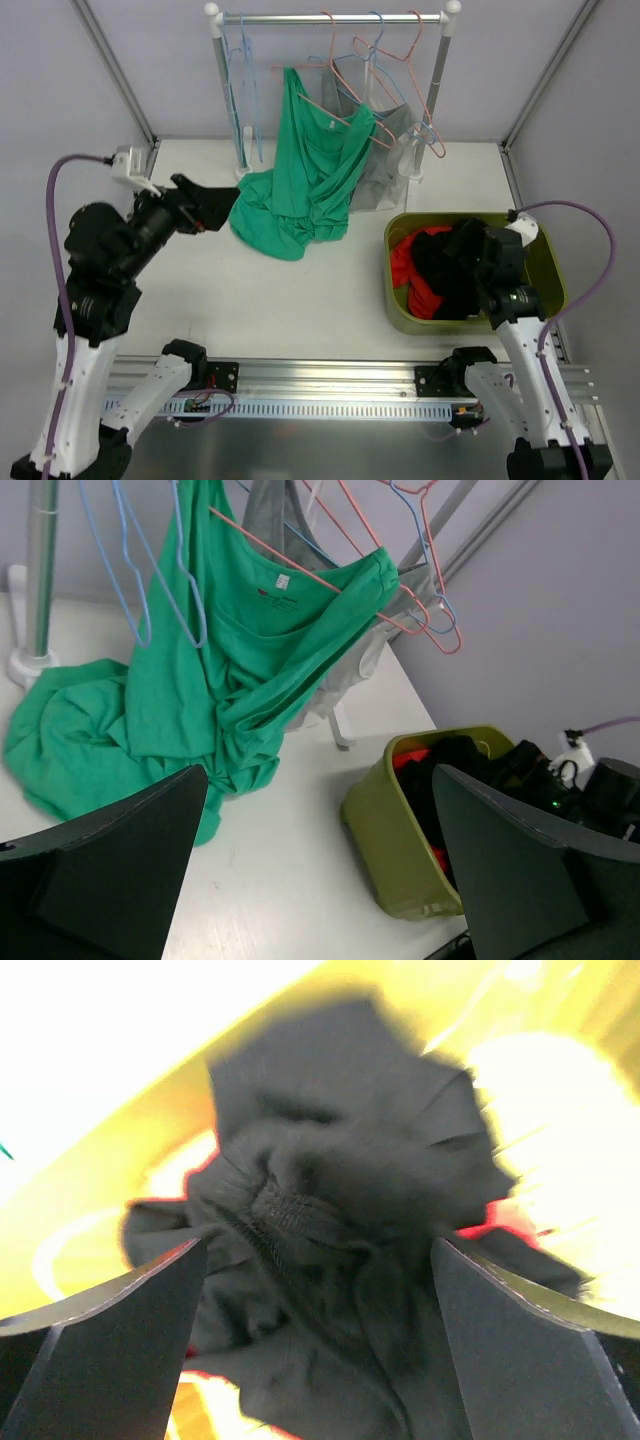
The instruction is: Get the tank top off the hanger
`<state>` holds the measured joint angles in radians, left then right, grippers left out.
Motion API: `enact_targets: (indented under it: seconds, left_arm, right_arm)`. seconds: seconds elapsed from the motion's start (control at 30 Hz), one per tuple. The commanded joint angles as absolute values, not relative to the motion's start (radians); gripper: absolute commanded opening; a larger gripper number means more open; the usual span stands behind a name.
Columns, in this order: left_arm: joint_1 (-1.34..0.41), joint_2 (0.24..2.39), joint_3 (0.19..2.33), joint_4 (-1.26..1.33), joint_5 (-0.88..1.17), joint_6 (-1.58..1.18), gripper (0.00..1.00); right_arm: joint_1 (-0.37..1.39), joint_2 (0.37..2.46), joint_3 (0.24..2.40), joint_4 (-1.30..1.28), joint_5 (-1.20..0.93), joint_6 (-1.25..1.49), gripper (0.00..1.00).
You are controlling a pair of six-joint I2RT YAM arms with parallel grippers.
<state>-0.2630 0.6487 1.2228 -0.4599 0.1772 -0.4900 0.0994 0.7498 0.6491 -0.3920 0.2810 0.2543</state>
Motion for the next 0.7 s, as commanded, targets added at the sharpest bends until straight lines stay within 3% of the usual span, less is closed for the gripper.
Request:
enact_targets:
  seconds: [0.0, 0.17, 0.5, 0.67]
  left_arm:
    - [-0.297, 0.816, 1.343, -0.377, 0.269, -0.538, 0.99]
    - [-0.481, 1.050, 1.491, -0.364, 0.070, -0.488, 0.99]
    - [-0.566, 1.615, 2.026, -0.328, -0.044, -0.603, 0.99]
    - [-0.569, 1.839, 2.216, -0.296, -0.077, -0.663, 0.99]
  right_arm:
    - [0.089, 0.628, 0.793, -0.454, 0.432, 0.246, 0.99]
    - [0.091, 0.532, 0.900, -0.528, 0.410, 0.141, 1.00]
    - [0.091, 0.583, 0.928, -0.490, -0.263, 0.118, 0.99]
    - [0.091, 0.525, 0.841, -0.437, -0.302, 0.170, 0.99]
